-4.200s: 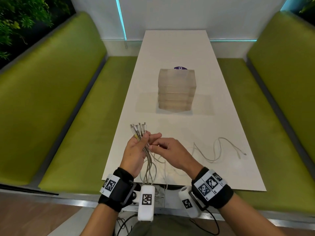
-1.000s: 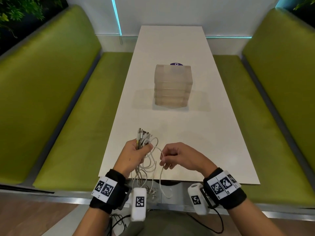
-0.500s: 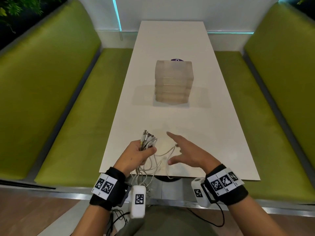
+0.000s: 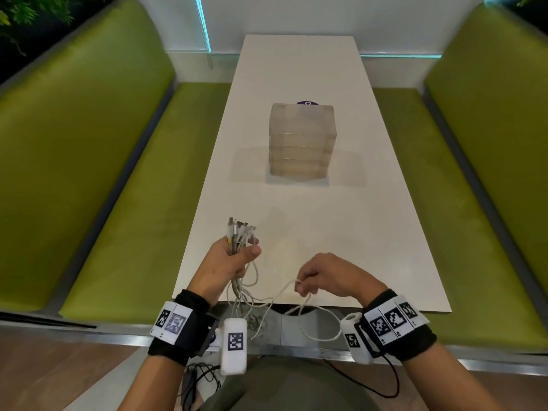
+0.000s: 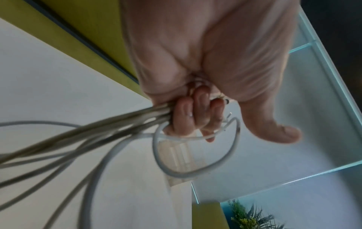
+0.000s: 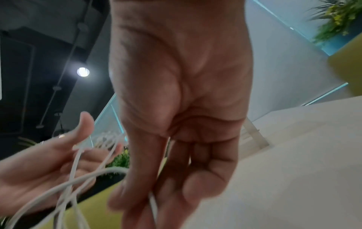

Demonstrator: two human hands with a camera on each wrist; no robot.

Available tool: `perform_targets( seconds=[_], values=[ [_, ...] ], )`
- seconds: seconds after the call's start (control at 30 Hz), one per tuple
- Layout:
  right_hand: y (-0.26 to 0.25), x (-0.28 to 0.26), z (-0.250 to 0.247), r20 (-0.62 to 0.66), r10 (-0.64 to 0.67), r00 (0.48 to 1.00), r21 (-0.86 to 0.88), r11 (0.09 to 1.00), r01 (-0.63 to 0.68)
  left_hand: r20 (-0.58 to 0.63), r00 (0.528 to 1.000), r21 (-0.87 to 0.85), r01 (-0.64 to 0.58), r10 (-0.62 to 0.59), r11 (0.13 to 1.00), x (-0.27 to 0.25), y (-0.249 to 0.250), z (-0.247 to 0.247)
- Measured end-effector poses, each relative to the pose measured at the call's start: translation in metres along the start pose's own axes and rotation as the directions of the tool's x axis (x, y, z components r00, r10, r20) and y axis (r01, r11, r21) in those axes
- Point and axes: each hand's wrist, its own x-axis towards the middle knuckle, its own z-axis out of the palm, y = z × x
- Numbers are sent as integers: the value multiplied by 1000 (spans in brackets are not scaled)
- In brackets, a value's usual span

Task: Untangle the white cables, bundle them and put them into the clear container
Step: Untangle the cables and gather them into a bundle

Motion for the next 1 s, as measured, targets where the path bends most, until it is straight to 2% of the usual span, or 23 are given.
perform_targets(
  seconds=[0.13, 0.2, 0.27, 0.33, 0.4, 0.47, 0.5, 0.6, 0.67, 0.77, 0.8, 0.87, 0.93, 1.0],
  values=[
    [16, 4, 17, 187, 122, 975, -250, 966, -73, -70, 996, -79, -57, 52, 995, 3, 5, 0],
    [22, 7, 20, 187, 190, 964, -378, 919, -108, -69, 996, -91, -69, 63, 993, 3, 7, 0],
    [24, 6, 14, 102, 179, 979, -409, 904, -123, -36, 997, -79, -64, 61, 995, 3, 9, 2],
    [16, 4, 4, -52, 50, 997, -248, 967, -61, 11, 999, -53, -41, 42, 998, 2, 9, 4],
    [-2, 0, -1, -226, -74, 971, 44, 995, 86, 55, 998, -23, -19, 20, 1000, 2, 7, 9],
    [-24, -2, -1, -286, -143, 948, 306, 923, 231, 89, 996, 2, -19, 19, 1000, 2, 6, 13],
    [-33, -2, 1, -287, -161, 944, 383, 884, 267, 106, 994, 15, -24, 22, 1000, 2, 6, 14],
    [-44, 0, 6, -310, -196, 930, 397, 862, 314, 150, 988, 38, -44, 38, 998, 2, 7, 17],
    [-42, 0, 6, -324, -195, 926, 382, 868, 317, 108, 993, 38, -44, 40, 998, 3, 8, 16],
    [-30, -1, 0, -290, -155, 944, 300, 922, 244, -3, 998, -12, -66, 66, 998, 4, 9, 11],
    [-22, -1, -1, -247, -141, 959, 228, 953, 199, -29, 997, -49, -77, 76, 996, 5, 11, 9],
    [-9, -3, -2, -76, -89, 993, 22, 996, 91, -61, 994, -125, -96, 89, 987, 6, 13, 5],
    [1, -4, -1, 100, 22, 995, -223, 975, 1, -64, 994, -167, -103, 93, 981, 7, 16, 3],
    [7, -5, -1, 132, 136, 982, -389, 918, -75, -42, 994, -185, -109, 103, 977, 8, 19, 6]
  ],
)
